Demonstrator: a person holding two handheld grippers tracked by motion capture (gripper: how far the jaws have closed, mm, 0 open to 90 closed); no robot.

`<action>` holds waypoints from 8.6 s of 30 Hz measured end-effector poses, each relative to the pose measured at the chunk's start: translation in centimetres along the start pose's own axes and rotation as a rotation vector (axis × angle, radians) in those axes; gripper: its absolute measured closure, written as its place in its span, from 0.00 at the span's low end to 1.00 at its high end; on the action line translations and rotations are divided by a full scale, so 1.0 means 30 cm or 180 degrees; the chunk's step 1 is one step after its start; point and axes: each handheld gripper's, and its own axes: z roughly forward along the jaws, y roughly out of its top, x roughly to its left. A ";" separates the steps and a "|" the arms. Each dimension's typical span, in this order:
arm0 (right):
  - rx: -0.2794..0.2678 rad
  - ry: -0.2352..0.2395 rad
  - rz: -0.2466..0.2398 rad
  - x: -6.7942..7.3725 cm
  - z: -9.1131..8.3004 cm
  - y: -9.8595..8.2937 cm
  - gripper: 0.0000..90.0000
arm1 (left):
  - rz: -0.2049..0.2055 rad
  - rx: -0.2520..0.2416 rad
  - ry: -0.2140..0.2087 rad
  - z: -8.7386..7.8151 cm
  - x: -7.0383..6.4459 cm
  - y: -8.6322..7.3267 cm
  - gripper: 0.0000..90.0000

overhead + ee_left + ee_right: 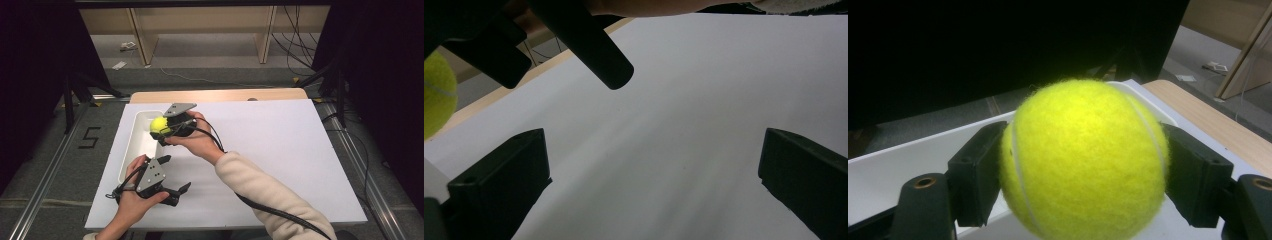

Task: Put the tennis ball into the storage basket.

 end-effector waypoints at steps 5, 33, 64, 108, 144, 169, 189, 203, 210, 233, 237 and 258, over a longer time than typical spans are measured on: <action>0.0012 0.0007 0.0002 0.001 0.009 0.004 0.29 | 0.0003 0.0003 -0.0005 0.000 0.000 0.000 0.00; 0.0037 0.0058 -0.0048 0.015 0.071 0.044 0.29 | 0.0026 0.0003 0.0000 -0.001 0.000 0.001 0.00; 0.0092 0.0055 -0.0079 0.009 0.119 0.080 0.29 | 0.0018 0.0002 -0.0018 0.001 -0.003 0.000 0.00; 0.0181 0.0091 -0.0038 0.000 0.189 0.099 0.29 | 0.0046 0.0017 -0.0025 -0.001 -0.007 -0.001 0.00; 0.0331 0.0183 -0.0059 0.008 0.231 0.056 0.29 | 0.0067 0.0021 -0.0032 0.001 -0.010 0.000 0.00; 0.0450 0.0193 -0.0080 0.009 0.265 0.015 0.28 | 0.0056 0.0025 -0.0038 0.002 -0.012 -0.001 0.00; 0.0514 0.0108 -0.0129 0.011 0.272 0.009 0.17 | 0.0055 0.0027 -0.0042 0.003 -0.012 -0.001 0.00; 0.0444 0.0006 -0.0129 -0.001 0.230 0.022 0.17 | 0.0056 0.0028 -0.0042 0.003 -0.013 -0.002 0.00; 0.0393 -0.0041 -0.0086 -0.030 0.181 0.015 0.17 | 0.0056 0.0029 -0.0043 0.003 -0.013 -0.002 0.00; 0.0290 -0.0274 -0.0008 -0.131 -0.032 -0.054 0.17 | 0.0047 0.0027 -0.0035 0.004 -0.014 -0.002 0.00; 0.0298 -0.0328 0.0014 -0.154 -0.076 -0.075 0.17 | 0.0053 0.0027 -0.0038 0.004 -0.014 -0.002 0.00; 0.0276 -0.0635 0.0185 -0.250 -0.302 -0.197 0.17 | 0.0042 0.0026 -0.0031 0.002 -0.012 -0.002 0.00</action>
